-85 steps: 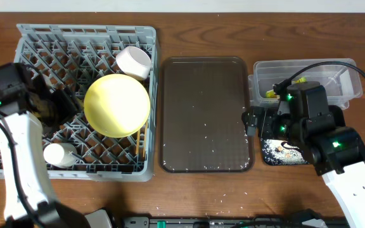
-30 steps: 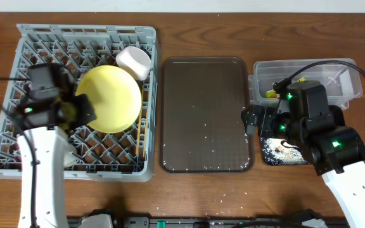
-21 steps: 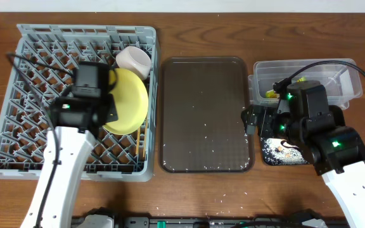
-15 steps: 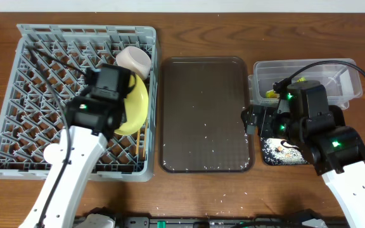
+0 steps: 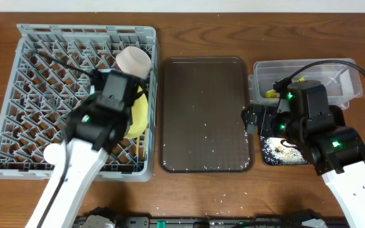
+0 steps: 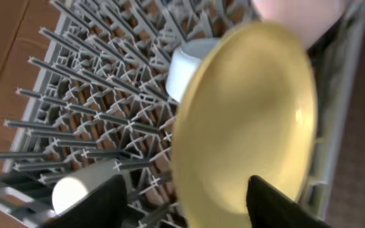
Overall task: Sort waste into correct bins and load items into the dishwasher
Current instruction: 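Stand the yellow plate upright in the rack slots and release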
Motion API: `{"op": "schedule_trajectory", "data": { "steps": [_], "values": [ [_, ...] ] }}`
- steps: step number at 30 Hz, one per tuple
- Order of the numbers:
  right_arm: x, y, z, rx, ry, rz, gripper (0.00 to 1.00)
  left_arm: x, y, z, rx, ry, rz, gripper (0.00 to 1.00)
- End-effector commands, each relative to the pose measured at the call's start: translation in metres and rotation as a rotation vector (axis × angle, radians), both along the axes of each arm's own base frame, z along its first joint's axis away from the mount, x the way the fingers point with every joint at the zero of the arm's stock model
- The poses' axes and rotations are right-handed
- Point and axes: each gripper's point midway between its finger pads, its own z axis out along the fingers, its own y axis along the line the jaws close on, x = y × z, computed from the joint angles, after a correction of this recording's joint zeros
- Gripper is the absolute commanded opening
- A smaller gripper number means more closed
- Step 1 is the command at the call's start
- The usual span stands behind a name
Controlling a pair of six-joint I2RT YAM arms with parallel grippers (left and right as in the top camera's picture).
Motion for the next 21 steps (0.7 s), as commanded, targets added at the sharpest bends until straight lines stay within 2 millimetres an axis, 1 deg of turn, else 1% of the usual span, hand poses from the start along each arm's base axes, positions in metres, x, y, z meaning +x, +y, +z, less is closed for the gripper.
{"op": "schedule_trajectory", "data": {
  "steps": [1,2,4,7,8,9,10,11,12,13,14,15,16,17,19,21],
  "values": [
    [0.0,-0.003,0.012,0.009,-0.042,-0.01,0.96,-0.006,0.007,0.038,-0.042,-0.121,0.009,0.43],
    [0.0,-0.003,0.012,0.01,-0.044,-0.01,0.95,-0.007,0.009,0.038,-0.044,-0.12,0.021,0.37],
    [-0.001,-0.002,0.013,0.014,-0.043,-0.008,0.95,-0.005,0.016,0.032,-0.04,-0.098,0.047,0.29],
    [-0.002,-0.002,0.012,0.019,-0.036,-0.006,0.96,-0.002,0.027,0.013,-0.031,-0.034,0.092,0.22],
    [-0.003,-0.002,0.012,0.018,-0.034,-0.006,0.96,0.001,0.027,0.006,-0.048,-0.011,0.096,0.22],
    [-0.003,-0.002,0.011,0.017,-0.03,-0.006,0.96,0.004,0.026,0.0,-0.075,0.011,0.097,0.23],
    [-0.004,-0.002,0.01,0.015,-0.025,-0.006,0.96,0.006,0.025,-0.006,-0.1,0.029,0.098,0.37],
    [-0.005,-0.003,0.01,0.014,-0.021,-0.006,0.96,0.008,0.025,-0.012,-0.125,0.047,0.105,0.54],
    [-0.006,-0.003,0.009,0.012,-0.015,-0.006,0.96,0.01,0.025,-0.016,-0.142,0.059,0.11,0.6],
    [-0.007,-0.003,0.008,0.01,-0.009,-0.006,0.96,0.013,0.026,-0.021,-0.162,0.07,0.117,0.6],
    [-0.008,-0.003,0.007,0.009,-0.007,-0.006,0.96,0.016,0.027,-0.025,-0.179,0.078,0.123,0.57],
    [-0.008,-0.003,0.007,0.009,-0.006,-0.006,0.96,0.018,0.027,-0.029,-0.191,0.086,0.127,0.52],
    [-0.008,-0.004,0.007,0.008,-0.008,-0.007,0.97,0.02,0.025,-0.036,-0.223,0.111,0.126,0.39],
    [-0.007,-0.004,0.008,0.006,-0.01,-0.009,0.96,0.021,0.023,-0.04,-0.242,0.123,0.122,0.31],
    [-0.007,-0.004,0.008,0.004,-0.011,-0.011,0.96,0.024,0.014,-0.043,-0.287,0.133,0.096,0.24],
    [-0.007,-0.005,0.008,0.004,-0.011,-0.011,0.96,0.028,0.0,-0.042,-0.351,0.127,0.04,0.19]
  ]
}}
